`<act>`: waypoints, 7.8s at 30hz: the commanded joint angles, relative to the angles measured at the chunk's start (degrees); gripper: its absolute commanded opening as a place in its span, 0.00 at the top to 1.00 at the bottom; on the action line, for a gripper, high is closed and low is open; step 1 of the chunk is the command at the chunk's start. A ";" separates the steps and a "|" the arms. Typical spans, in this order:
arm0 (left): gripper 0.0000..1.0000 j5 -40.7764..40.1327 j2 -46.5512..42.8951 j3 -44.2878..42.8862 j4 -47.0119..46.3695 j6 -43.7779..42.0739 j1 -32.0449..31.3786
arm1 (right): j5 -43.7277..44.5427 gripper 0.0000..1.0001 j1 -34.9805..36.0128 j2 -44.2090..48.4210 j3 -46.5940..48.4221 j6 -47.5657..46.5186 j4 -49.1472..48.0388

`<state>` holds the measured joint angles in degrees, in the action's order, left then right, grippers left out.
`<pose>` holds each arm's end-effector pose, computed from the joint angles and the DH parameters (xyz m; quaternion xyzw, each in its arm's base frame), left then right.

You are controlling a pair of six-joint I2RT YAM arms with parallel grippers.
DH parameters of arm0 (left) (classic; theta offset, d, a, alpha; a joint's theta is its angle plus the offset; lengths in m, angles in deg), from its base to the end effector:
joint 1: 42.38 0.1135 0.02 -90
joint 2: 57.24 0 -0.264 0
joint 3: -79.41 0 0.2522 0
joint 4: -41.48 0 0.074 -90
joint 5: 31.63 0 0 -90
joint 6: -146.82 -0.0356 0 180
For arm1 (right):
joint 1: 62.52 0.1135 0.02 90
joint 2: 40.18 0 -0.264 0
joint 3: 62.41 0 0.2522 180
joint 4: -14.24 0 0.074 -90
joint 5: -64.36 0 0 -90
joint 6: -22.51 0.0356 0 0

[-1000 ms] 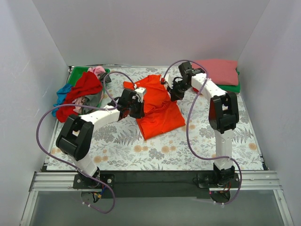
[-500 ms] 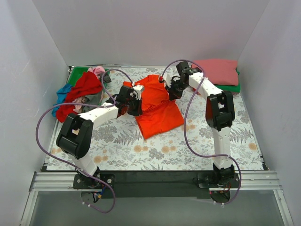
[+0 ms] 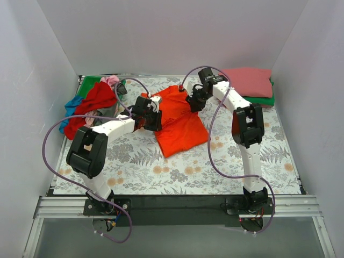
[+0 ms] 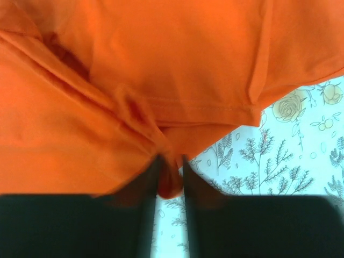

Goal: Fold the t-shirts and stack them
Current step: Fold the tshirt, then neatly place the folded tshirt to the corner

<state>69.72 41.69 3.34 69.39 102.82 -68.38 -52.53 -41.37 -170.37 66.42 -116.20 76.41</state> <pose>0.3225 -0.1651 0.1920 -0.1301 0.9289 -0.2717 0.2155 0.4508 0.1917 0.2145 -0.5857 0.7457 0.1668 0.2702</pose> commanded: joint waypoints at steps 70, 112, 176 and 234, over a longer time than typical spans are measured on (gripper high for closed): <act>0.73 14.21 -41.09 30.68 5.80 37.70 -3.09 | -8.62 0.63 -9.02 42.19 -62.24 22.70 -3.76; 0.45 -7.84 -21.07 37.25 -23.64 -40.11 -24.45 | 4.04 0.32 6.54 58.66 -86.76 -18.97 -34.16; 1.00 23.90 -0.06 7.02 -23.91 -22.80 10.44 | -3.25 0.99 0.30 7.59 -5.03 9.59 -18.25; 0.18 24.07 -52.88 28.46 -1.15 9.99 15.01 | -19.50 0.99 -1.19 -7.80 -10.48 53.28 -21.95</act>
<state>91.97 -9.52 30.27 68.50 114.32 -53.23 -69.74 -42.90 -177.65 56.63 -63.07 51.10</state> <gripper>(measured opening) 0.821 0.055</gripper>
